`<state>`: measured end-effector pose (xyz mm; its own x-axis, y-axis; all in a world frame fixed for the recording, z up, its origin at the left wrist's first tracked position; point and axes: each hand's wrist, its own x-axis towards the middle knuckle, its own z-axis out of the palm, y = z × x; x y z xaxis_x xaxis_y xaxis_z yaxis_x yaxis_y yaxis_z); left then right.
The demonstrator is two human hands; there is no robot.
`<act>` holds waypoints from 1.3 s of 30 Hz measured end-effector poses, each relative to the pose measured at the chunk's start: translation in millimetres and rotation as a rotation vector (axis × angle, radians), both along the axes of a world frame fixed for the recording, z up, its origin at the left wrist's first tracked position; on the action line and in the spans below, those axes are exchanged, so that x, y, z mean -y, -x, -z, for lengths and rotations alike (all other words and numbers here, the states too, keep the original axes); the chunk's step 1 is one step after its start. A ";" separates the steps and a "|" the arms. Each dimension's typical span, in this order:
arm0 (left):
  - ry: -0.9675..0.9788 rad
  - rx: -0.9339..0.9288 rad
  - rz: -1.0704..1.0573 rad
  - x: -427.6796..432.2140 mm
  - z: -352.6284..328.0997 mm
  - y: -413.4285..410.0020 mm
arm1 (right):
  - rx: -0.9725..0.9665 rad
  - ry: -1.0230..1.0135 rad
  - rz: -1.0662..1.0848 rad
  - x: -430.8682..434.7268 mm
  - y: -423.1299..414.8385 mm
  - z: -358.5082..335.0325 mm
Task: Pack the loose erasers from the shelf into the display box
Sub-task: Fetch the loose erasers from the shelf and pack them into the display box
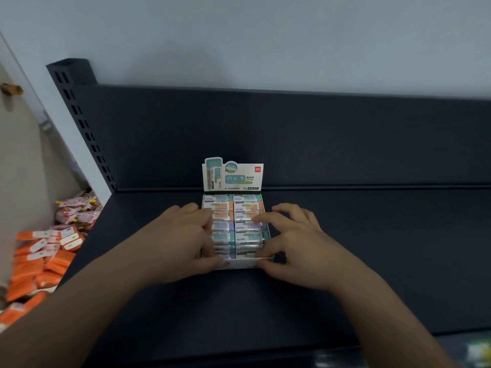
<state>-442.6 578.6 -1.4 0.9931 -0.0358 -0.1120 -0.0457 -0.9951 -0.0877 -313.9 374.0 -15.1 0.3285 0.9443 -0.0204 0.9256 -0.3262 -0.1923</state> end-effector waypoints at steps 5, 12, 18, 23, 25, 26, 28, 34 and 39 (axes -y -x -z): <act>0.037 0.010 -0.010 -2.5 -0.8 -1.8 | 0.018 -0.031 -0.004 4.5 -1.7 4.4; 0.159 0.115 -0.020 9.4 -10.0 -15.5 | -0.071 -0.122 0.056 23.3 -11.0 -0.4; 0.213 0.218 -0.006 56.7 -9.7 -43.8 | -0.079 -0.137 0.167 68.3 -33.6 -1.8; 0.228 0.144 0.024 119.1 1.6 -72.2 | -0.068 -0.081 0.237 126.7 -65.1 4.8; 0.245 0.108 0.024 149.2 5.8 -89.1 | -0.063 -0.077 0.241 152.3 -79.2 5.5; 0.257 0.101 0.025 164.5 7.7 -98.7 | -0.058 -0.079 0.242 166.1 -86.9 5.0; 0.284 0.102 0.032 196.3 11.0 -119.3 | -0.053 -0.084 0.254 196.9 -101.2 3.0; 0.340 0.125 0.056 299.8 15.8 -186.3 | -0.012 -0.070 0.329 299.4 -148.0 -1.7; 0.386 0.094 0.052 363.3 22.9 -219.1 | 0.010 -0.002 0.380 367.0 -181.5 -3.6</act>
<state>-223.5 215.3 -24.3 0.9941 -0.1082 0.0104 -0.1067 -0.9524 0.2857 -132.4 6.9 -11.5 0.6552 0.7553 -0.0137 0.7408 -0.6459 -0.1846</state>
